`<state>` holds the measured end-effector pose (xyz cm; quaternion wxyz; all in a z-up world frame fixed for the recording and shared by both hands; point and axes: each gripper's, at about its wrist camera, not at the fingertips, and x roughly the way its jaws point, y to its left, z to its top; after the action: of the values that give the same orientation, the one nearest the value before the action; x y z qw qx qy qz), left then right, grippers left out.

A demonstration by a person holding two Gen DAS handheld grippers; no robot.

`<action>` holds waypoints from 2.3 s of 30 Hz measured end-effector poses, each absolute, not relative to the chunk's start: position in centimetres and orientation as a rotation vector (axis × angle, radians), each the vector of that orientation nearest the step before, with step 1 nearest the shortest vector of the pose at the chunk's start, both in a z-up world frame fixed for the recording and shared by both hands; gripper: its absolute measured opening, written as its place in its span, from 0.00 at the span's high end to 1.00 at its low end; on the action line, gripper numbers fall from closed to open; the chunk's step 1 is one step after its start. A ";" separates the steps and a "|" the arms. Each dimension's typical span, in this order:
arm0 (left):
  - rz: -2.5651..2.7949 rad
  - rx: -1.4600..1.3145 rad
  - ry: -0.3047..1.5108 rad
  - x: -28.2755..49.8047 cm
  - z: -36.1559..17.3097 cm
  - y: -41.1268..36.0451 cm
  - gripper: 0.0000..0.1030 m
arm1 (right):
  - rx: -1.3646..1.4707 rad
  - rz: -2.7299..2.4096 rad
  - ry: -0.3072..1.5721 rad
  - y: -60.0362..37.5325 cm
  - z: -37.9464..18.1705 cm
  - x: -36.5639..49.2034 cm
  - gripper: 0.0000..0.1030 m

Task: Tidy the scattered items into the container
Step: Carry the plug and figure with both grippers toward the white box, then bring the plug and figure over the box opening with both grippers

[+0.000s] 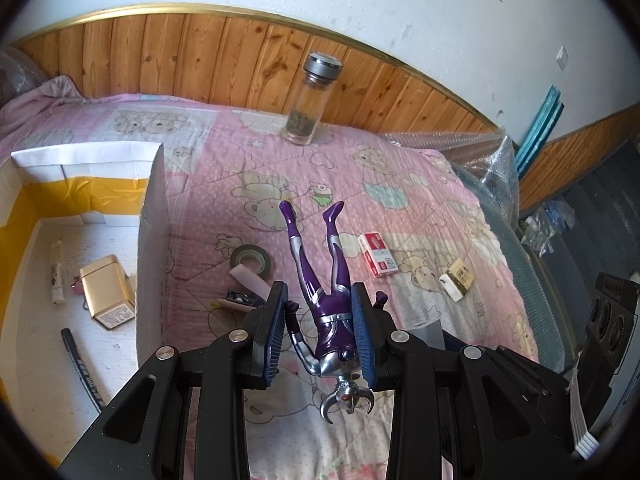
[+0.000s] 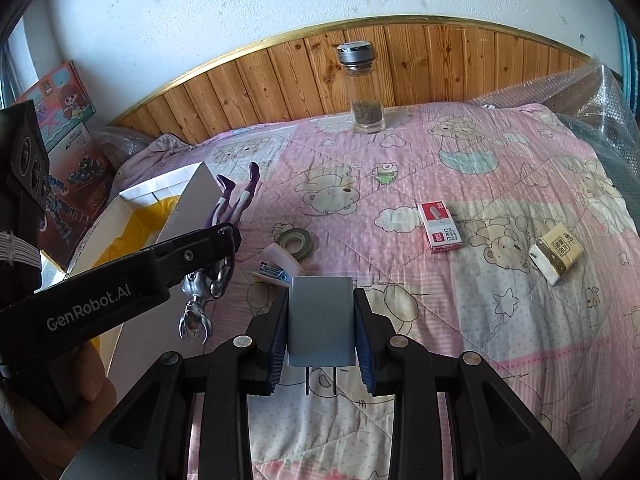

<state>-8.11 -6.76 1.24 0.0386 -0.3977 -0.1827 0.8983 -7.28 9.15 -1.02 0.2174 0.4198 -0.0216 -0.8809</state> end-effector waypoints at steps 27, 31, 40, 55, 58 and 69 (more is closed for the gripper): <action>2.786 -1.100 -0.715 -2.9 4.8 -13.4 0.68 | 0.975 -2.427 0.037 3.2 2.7 -3.5 0.69; 2.785 -1.096 -0.735 -2.1 4.9 -14.5 0.68 | 0.967 -2.413 0.047 2.1 3.0 -2.9 0.70; 2.794 -1.078 -0.805 -0.6 5.1 -17.5 0.68 | 0.943 -2.393 0.056 0.0 3.7 -1.7 0.70; 2.796 -1.085 -0.950 0.8 4.8 -22.2 0.68 | 0.900 -2.345 0.129 -3.7 5.0 0.1 0.70; 2.811 -1.096 -0.989 1.1 4.5 -23.4 0.68 | 0.901 -2.332 0.133 -4.5 5.3 0.1 0.70; 2.825 -1.133 -1.149 1.8 3.2 -27.8 0.68 | 0.905 -2.266 0.199 -7.6 6.2 -0.6 0.70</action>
<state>1.84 -27.82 3.19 -0.0561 -0.3478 -0.3526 0.8669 -0.62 -7.60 6.21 0.3398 0.3477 0.0765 -0.8705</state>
